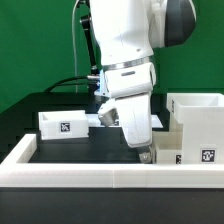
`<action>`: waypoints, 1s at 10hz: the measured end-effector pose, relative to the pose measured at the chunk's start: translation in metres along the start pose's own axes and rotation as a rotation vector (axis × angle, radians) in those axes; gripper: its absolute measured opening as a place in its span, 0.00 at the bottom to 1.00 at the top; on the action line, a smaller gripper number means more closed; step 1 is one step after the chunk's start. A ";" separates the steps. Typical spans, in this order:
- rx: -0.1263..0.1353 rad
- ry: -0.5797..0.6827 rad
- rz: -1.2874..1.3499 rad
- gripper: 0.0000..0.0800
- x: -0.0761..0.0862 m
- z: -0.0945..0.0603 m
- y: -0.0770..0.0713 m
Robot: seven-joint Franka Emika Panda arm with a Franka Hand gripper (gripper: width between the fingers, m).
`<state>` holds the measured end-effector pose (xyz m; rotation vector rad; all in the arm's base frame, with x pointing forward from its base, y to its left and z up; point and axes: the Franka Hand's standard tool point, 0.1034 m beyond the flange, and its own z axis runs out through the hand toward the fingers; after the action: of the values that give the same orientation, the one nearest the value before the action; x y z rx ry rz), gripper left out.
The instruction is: Assemble drawer
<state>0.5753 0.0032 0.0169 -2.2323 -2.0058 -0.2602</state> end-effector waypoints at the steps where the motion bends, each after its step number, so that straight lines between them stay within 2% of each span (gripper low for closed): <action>1: -0.001 0.000 -0.002 0.81 0.001 0.000 0.000; 3: -0.004 -0.007 -0.065 0.81 0.004 0.000 0.001; 5: 0.007 -0.019 -0.128 0.81 0.010 0.001 0.003; 8: 0.010 -0.018 -0.123 0.81 0.008 0.002 0.002; 9: 0.011 -0.018 -0.113 0.81 0.011 0.003 0.002; 10: 0.016 -0.016 -0.111 0.81 0.022 0.006 0.000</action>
Offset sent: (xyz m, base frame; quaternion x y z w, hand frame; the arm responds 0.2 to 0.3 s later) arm 0.0086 0.0282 0.0069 0.0072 0.0291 -0.1191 0.9924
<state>0.5782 0.0262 0.0159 -2.1241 -2.1355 -0.2369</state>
